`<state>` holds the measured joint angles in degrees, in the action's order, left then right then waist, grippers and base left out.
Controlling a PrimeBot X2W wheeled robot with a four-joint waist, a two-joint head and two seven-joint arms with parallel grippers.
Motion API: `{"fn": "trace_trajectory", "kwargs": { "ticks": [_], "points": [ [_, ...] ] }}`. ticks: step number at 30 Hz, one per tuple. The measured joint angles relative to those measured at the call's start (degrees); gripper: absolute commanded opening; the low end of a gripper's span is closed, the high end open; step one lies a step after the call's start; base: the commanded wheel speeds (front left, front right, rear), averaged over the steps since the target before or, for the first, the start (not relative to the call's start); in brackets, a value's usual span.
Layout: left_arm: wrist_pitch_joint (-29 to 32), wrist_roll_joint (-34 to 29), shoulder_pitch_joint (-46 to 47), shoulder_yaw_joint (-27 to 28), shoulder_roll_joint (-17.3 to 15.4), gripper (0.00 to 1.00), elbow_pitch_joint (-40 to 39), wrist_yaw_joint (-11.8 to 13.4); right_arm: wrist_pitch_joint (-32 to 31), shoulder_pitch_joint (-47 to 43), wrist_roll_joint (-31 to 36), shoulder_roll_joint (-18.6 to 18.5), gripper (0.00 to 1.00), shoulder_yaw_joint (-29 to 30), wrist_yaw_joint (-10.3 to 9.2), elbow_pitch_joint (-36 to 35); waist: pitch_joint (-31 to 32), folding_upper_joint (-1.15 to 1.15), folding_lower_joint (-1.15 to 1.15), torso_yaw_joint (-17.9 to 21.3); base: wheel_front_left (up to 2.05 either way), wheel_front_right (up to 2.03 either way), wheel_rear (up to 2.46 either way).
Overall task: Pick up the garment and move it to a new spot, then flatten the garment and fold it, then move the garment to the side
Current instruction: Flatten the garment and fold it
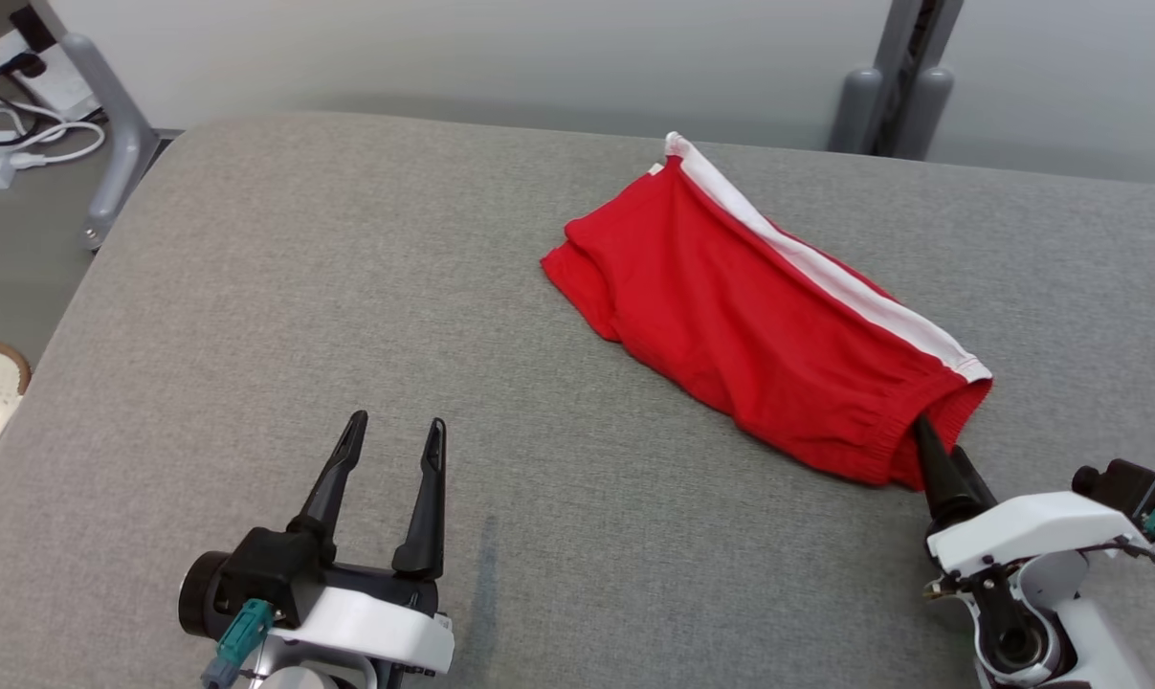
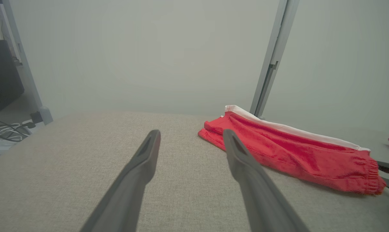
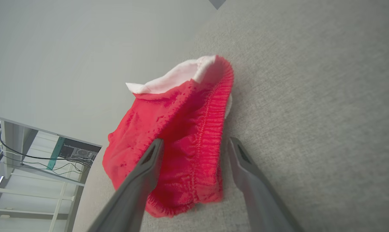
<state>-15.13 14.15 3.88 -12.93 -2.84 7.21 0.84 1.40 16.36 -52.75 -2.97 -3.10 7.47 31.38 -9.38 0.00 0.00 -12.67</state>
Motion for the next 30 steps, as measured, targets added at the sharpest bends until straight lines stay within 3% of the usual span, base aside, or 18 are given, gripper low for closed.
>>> {"fn": "trace_trajectory", "kwargs": {
  "ticks": [6,15,16,17,18,19,30],
  "points": [
    [0.0,0.08,0.04,-0.71,0.01,1.0,0.63,0.24,-0.75,3.05,-4.07,-0.64,1.0,0.48,-0.11,3.79,-0.5,0.0,0.0,-2.7,0.0,0.0,0.0],
    [0.0,0.67,0.1,-0.73,0.01,1.0,0.35,0.45,-0.86,6.81,-4.3,-0.8,1.0,-1.49,-0.19,7.92,-1.11,0.0,0.0,-4.39,0.0,0.0,0.0],
    [0.0,0.68,0.14,-0.74,0.01,1.0,0.25,0.52,-0.84,7.19,-4.28,-0.8,0.93,-1.66,-0.2,8.33,-1.23,0.0,0.0,-4.42,0.0,0.0,0.0],
    [0.0,0.7,0.2,-0.74,0.0,1.0,0.18,0.57,-0.77,7.66,-4.28,-0.85,0.49,-1.86,-0.21,8.56,-1.36,0.0,0.0,-4.42,0.0,0.0,0.0],
    [0.0,0.8,0.24,-0.77,0.01,1.0,0.12,0.57,-0.57,8.07,-4.27,-0.93,0.13,-2.16,-0.21,8.66,-1.5,0.0,0.0,-4.4,0.0,0.0,0.0],
    [0.0,0.87,0.3,-0.85,0.02,1.0,0.1,0.57,-0.12,8.34,-4.22,-0.92,0.0,-2.55,-0.21,8.76,-1.62,0.0,0.0,-4.36,0.0,0.0,0.0],
    [0.0,1.01,1.01,-0.67,0.02,1.0,0.15,0.74,1.16,8.94,-4.97,-1.66,0.0,-5.49,0.05,9.29,-1.5,0.0,0.0,-3.14,0.0,0.0,0.0]
  ]
}}
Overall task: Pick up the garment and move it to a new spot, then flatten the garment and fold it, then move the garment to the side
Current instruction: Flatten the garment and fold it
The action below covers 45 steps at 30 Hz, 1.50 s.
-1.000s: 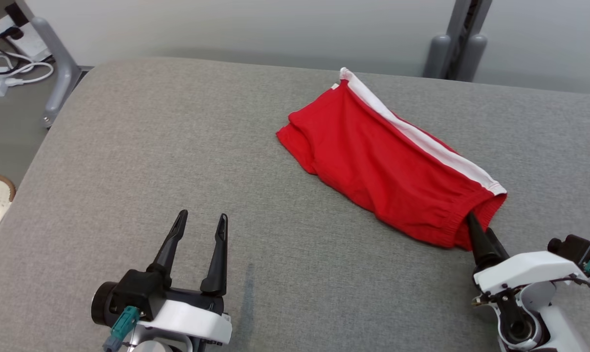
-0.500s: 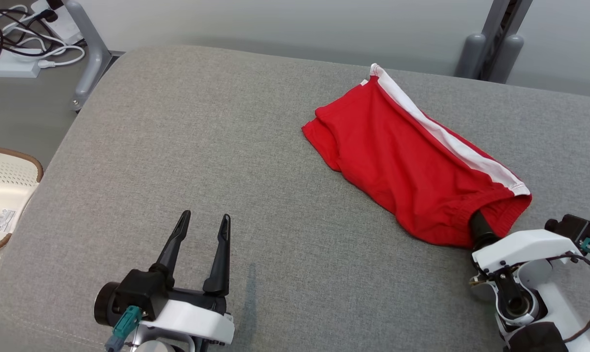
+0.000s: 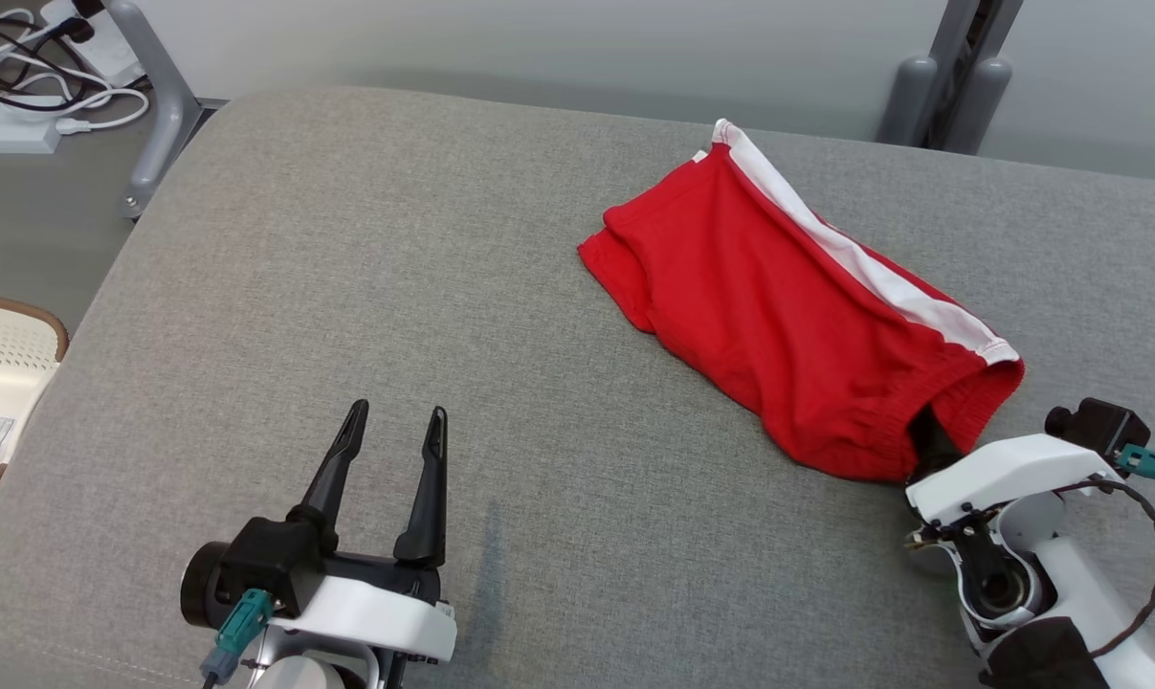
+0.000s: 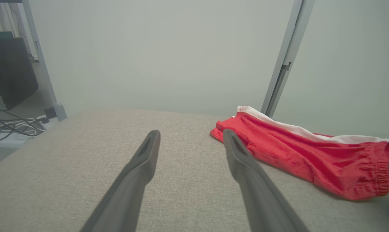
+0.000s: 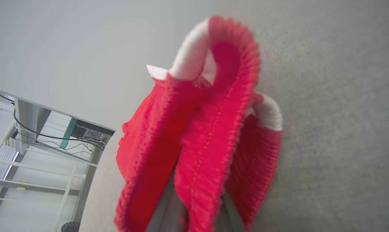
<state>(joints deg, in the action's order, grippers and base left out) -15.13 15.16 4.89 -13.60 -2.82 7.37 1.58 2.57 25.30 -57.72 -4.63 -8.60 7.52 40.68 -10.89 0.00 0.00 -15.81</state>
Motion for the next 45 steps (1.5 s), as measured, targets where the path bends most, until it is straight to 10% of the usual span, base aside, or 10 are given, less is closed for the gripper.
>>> {"fn": "trace_trajectory", "kwargs": {
  "ticks": [25,45],
  "points": [
    [0.0,1.02,2.65,-2.3,0.0,1.0,-0.01,-0.35,-9.33,14.77,12.83,-29.5,0.0,-14.25,-0.02,8.16,-5.14,0.0,0.0,-3.42,0.0,0.0,0.0],
    [0.0,0.69,3.3,-6.13,0.02,1.0,0.16,0.09,-11.72,24.82,5.44,-24.24,0.0,-18.94,-0.03,10.14,-2.83,0.0,0.0,-5.06,0.0,0.0,0.0]
  ]
}}
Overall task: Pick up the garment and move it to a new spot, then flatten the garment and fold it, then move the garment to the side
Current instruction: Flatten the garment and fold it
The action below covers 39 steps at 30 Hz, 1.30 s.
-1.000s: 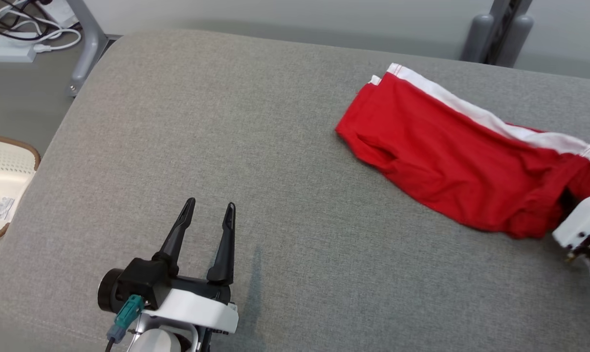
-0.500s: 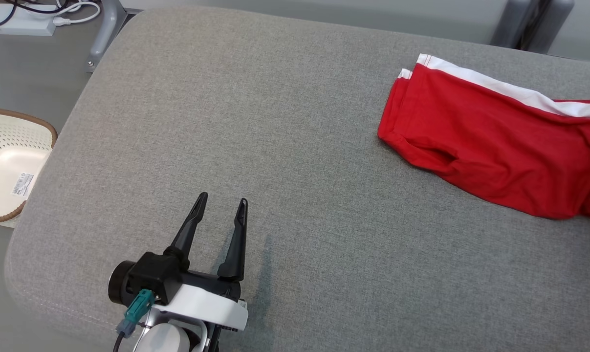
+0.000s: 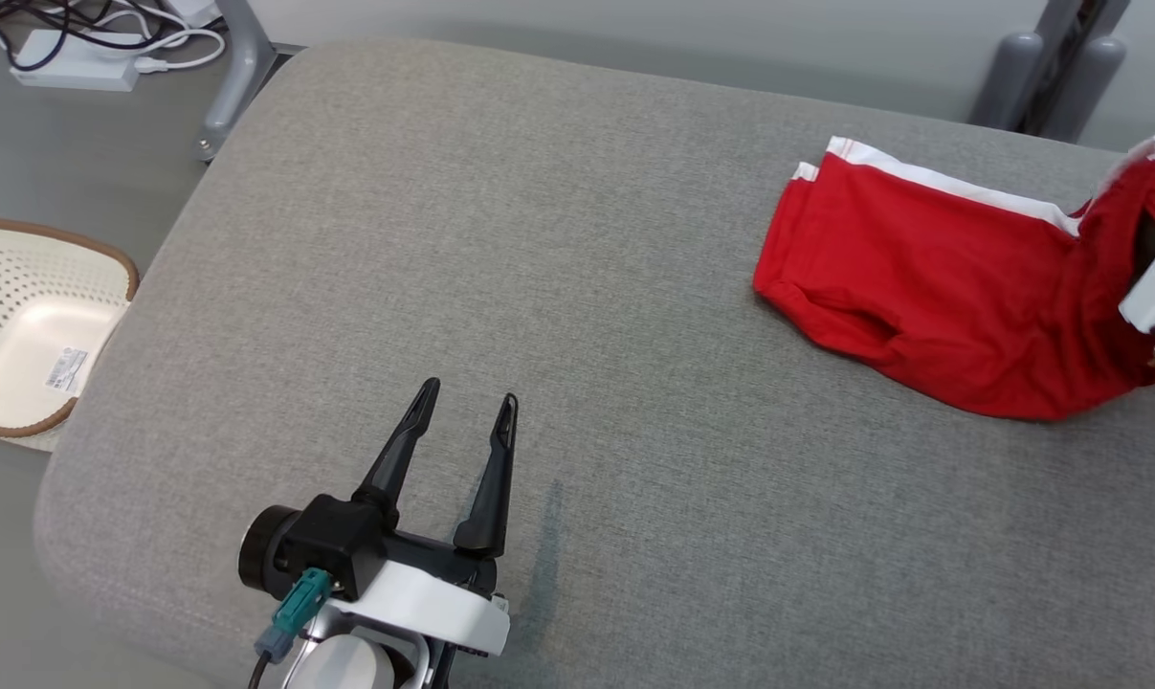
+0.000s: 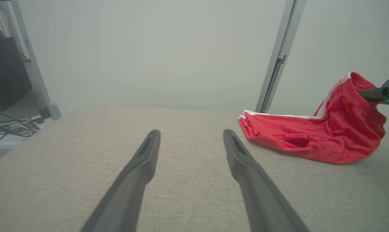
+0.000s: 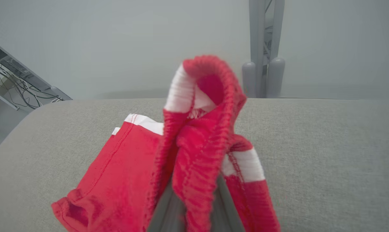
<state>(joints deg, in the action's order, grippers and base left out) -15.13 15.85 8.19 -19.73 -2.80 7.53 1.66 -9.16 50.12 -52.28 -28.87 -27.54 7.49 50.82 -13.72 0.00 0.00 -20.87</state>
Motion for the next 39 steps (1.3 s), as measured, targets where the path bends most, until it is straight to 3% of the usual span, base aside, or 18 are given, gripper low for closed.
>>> {"fn": "trace_trajectory", "kwargs": {
  "ticks": [20,28,29,30,39],
  "points": [
    [0.0,4.86,-0.98,-4.02,-0.04,1.0,-0.52,2.15,-1.21,6.4,-3.34,8.53,0.0,0.2,-0.01,10.69,-1.08,0.0,0.0,-10.44,0.0,0.0,0.0],
    [0.0,5.47,-1.12,-3.98,-0.04,1.0,-2.16,3.59,0.07,8.86,-3.11,11.36,0.0,-0.64,0.0,15.24,-3.46,0.0,0.0,-11.42,0.0,0.0,0.0],
    [0.0,5.59,-1.12,-3.99,-0.05,1.0,-2.31,3.9,0.45,9.29,-2.83,11.6,0.42,-0.66,0.0,16.14,-3.71,0.0,0.0,-11.47,0.0,0.0,0.0],
    [0.0,5.77,-1.13,-4.0,-0.05,1.0,-2.44,3.96,0.92,9.62,-2.61,11.79,1.0,-0.66,0.0,16.86,-3.9,0.0,0.0,-11.52,0.0,0.0,0.0],
    [0.0,6.11,-1.09,-4.87,-0.03,1.0,-1.6,4.36,0.64,10.24,-2.68,14.85,1.0,-2.55,0.0,16.99,-2.8,0.0,0.0,-11.32,0.0,0.0,0.0]
  ]
}}
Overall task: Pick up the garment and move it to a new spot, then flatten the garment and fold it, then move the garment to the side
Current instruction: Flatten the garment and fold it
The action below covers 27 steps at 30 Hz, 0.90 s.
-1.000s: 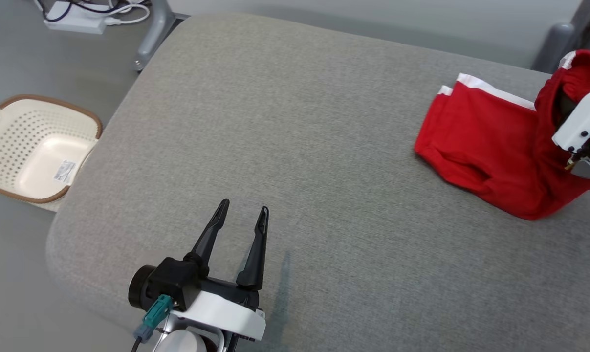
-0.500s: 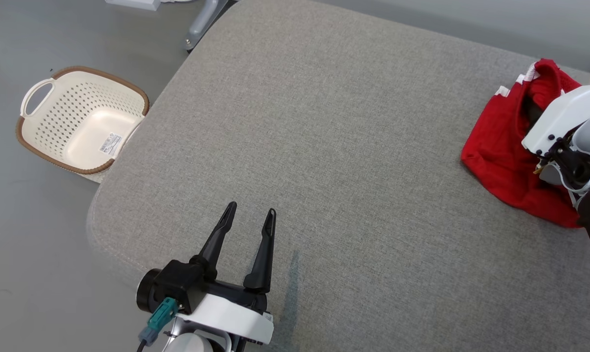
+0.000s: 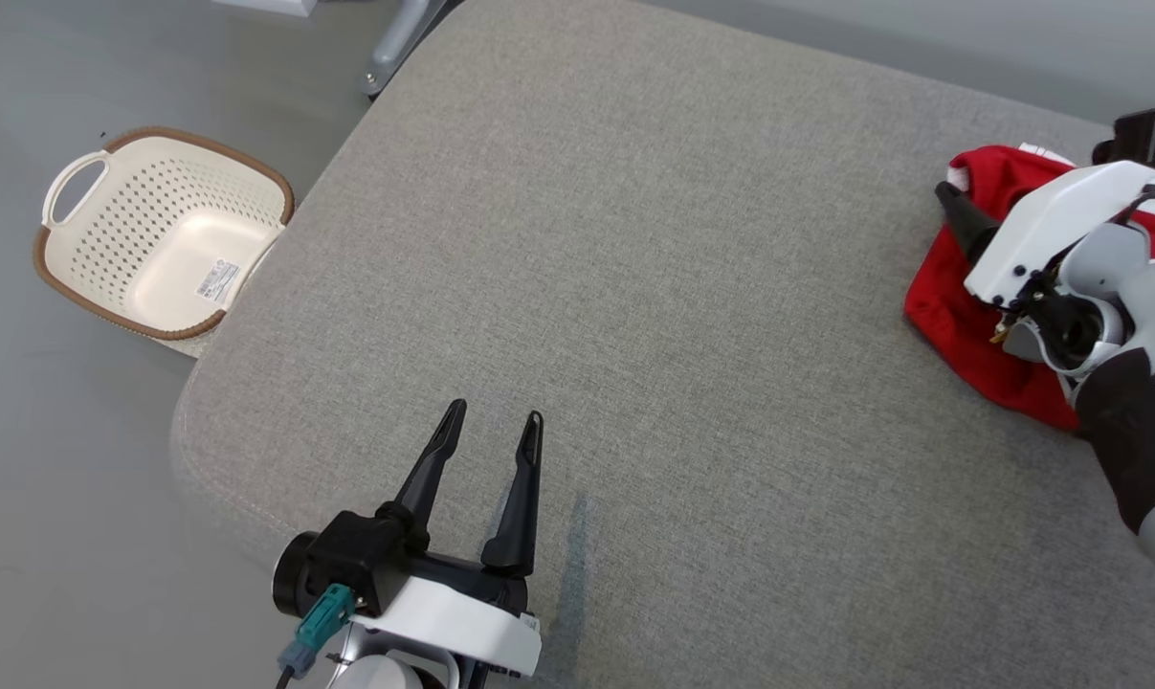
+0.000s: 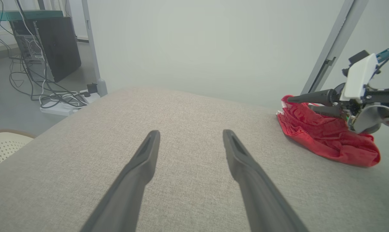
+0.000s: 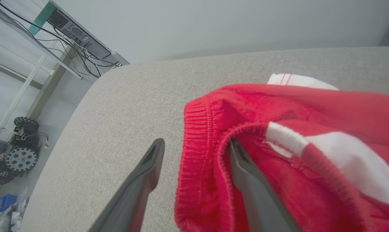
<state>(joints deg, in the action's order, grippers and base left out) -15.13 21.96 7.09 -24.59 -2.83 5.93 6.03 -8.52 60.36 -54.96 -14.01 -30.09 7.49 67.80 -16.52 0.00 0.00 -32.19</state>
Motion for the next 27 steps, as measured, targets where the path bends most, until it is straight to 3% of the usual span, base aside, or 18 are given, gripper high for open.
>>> {"fn": "trace_trajectory", "kwargs": {
  "ticks": [7,17,21,22,27],
  "points": [
    [0.0,-0.96,0.07,-0.03,0.01,1.0,1.42,-1.14,-0.41,-1.12,0.58,1.32,1.0,-2.26,-0.01,-0.92,3.0,0.0,0.0,0.81,0.0,0.0,0.0],
    [0.0,-3.48,-0.26,3.69,0.01,1.0,2.05,-2.02,-2.99,-1.13,-0.02,2.81,1.0,-6.21,0.0,-10.93,7.2,0.0,0.0,7.51,0.0,0.0,0.0],
    [0.0,-3.68,-0.68,5.66,0.0,1.0,1.2,-2.36,3.21,-1.74,4.43,-2.15,1.0,-9.62,0.0,-17.81,9.32,0.0,0.0,11.39,0.0,0.0,0.0],
    [-0.01,-3.57,-0.6,6.7,0.03,1.0,0.3,-2.33,7.25,-2.53,8.06,-4.92,1.0,-11.03,0.0,-19.82,9.89,0.0,0.0,13.05,0.0,0.0,0.0],
    [-0.01,-2.64,-0.5,9.28,0.03,1.0,-1.24,-2.0,16.89,-7.42,13.05,-8.98,1.0,-10.22,0.0,-22.53,10.96,0.0,0.0,17.06,0.0,0.0,0.0]
  ]
}}
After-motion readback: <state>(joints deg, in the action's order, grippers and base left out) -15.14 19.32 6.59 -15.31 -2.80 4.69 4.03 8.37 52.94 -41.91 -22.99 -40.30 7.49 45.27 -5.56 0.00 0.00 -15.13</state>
